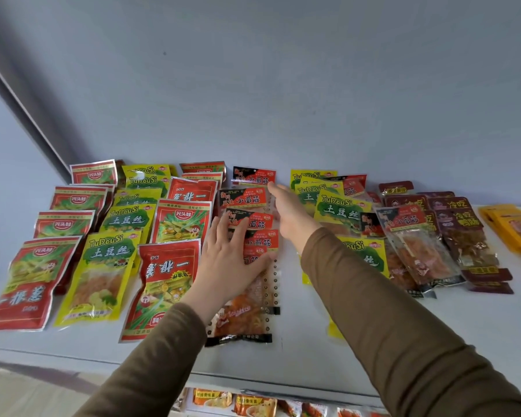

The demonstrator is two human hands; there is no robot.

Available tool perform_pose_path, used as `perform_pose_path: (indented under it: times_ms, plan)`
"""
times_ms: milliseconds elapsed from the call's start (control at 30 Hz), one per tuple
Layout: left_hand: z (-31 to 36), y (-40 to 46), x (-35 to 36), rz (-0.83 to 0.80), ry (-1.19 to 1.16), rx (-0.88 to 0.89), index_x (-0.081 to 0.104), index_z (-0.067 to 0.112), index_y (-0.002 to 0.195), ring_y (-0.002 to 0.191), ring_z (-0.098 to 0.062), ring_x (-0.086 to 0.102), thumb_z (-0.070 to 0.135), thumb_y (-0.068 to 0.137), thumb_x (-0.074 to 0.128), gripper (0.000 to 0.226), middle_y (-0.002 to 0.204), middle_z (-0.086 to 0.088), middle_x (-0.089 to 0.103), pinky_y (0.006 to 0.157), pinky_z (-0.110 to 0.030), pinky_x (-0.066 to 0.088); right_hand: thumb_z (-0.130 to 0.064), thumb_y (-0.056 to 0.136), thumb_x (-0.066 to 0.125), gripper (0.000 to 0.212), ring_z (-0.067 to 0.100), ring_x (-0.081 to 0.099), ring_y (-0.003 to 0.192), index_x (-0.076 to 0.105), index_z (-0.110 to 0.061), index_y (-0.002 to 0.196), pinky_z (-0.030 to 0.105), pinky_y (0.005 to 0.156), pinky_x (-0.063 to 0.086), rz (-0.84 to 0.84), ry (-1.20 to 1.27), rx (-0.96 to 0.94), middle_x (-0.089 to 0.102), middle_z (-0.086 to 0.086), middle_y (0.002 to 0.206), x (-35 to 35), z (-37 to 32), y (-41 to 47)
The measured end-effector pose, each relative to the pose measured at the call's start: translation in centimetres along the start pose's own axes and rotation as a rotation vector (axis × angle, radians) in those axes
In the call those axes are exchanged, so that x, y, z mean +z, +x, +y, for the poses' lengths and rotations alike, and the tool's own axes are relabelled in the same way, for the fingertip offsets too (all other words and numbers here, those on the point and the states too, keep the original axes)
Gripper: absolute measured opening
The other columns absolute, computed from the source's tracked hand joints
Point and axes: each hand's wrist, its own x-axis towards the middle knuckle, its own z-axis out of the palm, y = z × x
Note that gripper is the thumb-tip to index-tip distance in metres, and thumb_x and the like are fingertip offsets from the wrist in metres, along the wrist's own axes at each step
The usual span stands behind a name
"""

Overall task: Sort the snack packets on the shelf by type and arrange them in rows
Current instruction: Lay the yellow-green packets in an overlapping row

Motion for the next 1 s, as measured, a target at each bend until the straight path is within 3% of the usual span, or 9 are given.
perform_pose_path:
  times_ms: [100,200,333,467,600,700,767,833,1000]
  plan:
    - [-0.2,0.2,0.7,0.003,0.061,0.021,-0.001,0.038,0.162,0.158,-0.028,-0.013,0.090,0.083,0.021,0.097,0.172,-0.006,-0.010,0.123,-0.045,-0.004,-0.039,0.107,0.047,0.034,0.019,0.069,0.087,0.055,-0.016,0.131,0.029,0.061,0.051,0.005,-0.013,0.005,0.071,0.006,0.105,0.0,0.0,-0.2]
    - [-0.6,0.7,1.6,-0.009,0.052,-0.020,0.001,0.037,0.162,0.159,-0.027,-0.008,0.086,0.088,0.028,0.093,0.173,-0.005,-0.006,0.125,-0.047,0.002,-0.034,0.107,0.049,0.027,0.015,0.066,0.080,0.052,-0.015,0.126,0.026,0.056,0.050,0.019,-0.044,0.000,0.069,0.003,0.098,0.0,0.2,-0.3]
    - [-0.3,1.8,1.1,0.039,0.028,-0.016,0.011,0.033,0.163,0.159,-0.024,-0.005,0.084,0.090,0.030,0.091,0.173,-0.005,0.002,0.126,-0.045,0.005,-0.033,0.106,0.052,0.031,0.024,0.070,0.086,0.052,-0.014,0.131,0.035,0.067,0.055,-0.013,0.017,0.018,0.071,0.012,0.110,0.1,0.5,-0.7]
    - [0.3,0.4,-0.8,0.287,-0.182,0.073,0.033,0.027,0.159,0.159,-0.019,-0.001,0.069,0.102,0.032,0.071,0.172,-0.001,0.011,0.126,-0.043,0.008,-0.026,0.107,0.050,0.023,0.022,0.069,0.081,0.049,-0.017,0.128,0.035,0.068,0.057,-0.024,0.086,-0.009,0.069,0.014,0.106,-0.4,1.0,-1.0]
    - [-0.6,-3.2,-2.8,0.419,-0.343,0.043,0.040,0.023,0.153,0.153,-0.022,0.022,0.048,0.107,0.035,0.052,0.163,0.000,0.030,0.122,-0.048,0.027,-0.026,0.108,0.047,0.016,0.006,0.068,0.058,0.054,-0.017,0.118,0.021,0.051,0.052,-0.064,0.058,-0.062,0.066,0.002,0.084,-1.8,2.3,-1.1]
    - [-0.6,-6.1,-3.1,0.262,-0.165,0.036,0.039,0.022,0.154,0.149,-0.028,0.024,0.057,0.105,0.031,0.062,0.162,-0.005,0.032,0.119,-0.051,0.029,-0.033,0.109,0.045,0.029,0.004,0.072,0.073,0.050,-0.018,0.134,0.024,0.061,0.055,-0.061,0.038,-0.078,0.070,0.001,0.100,-1.9,2.6,-1.7]
    - [0.1,-7.4,-2.3,0.076,0.004,0.077,0.025,0.028,0.161,0.155,-0.025,0.011,0.068,0.102,0.023,0.071,0.169,-0.001,0.018,0.123,-0.045,0.015,-0.037,0.109,0.045,0.046,0.011,0.070,0.104,0.038,-0.020,0.151,0.033,0.084,0.057,-0.038,0.040,-0.084,0.065,0.006,0.129,-1.5,2.7,-2.1]
    - [0.8,-8.0,-0.9,-0.049,0.099,0.126,0.008,0.036,0.164,0.158,-0.021,-0.007,0.071,0.099,0.020,0.075,0.173,0.003,-0.003,0.125,-0.041,0.002,-0.041,0.108,0.044,0.056,0.021,0.057,0.129,0.029,-0.022,0.158,0.045,0.106,0.049,-0.007,0.035,-0.093,0.052,0.008,0.149,-1.2,3.1,-2.4]
    - [0.5,-8.4,0.3,-0.061,0.122,0.182,-0.006,0.042,0.162,0.154,-0.013,-0.026,0.067,0.101,0.018,0.070,0.172,0.007,-0.015,0.122,-0.032,-0.017,-0.048,0.107,0.042,0.055,0.023,0.053,0.135,0.032,-0.026,0.157,0.049,0.108,0.049,0.098,0.061,-0.174,0.048,0.004,0.154,-0.2,5.0,-3.6]
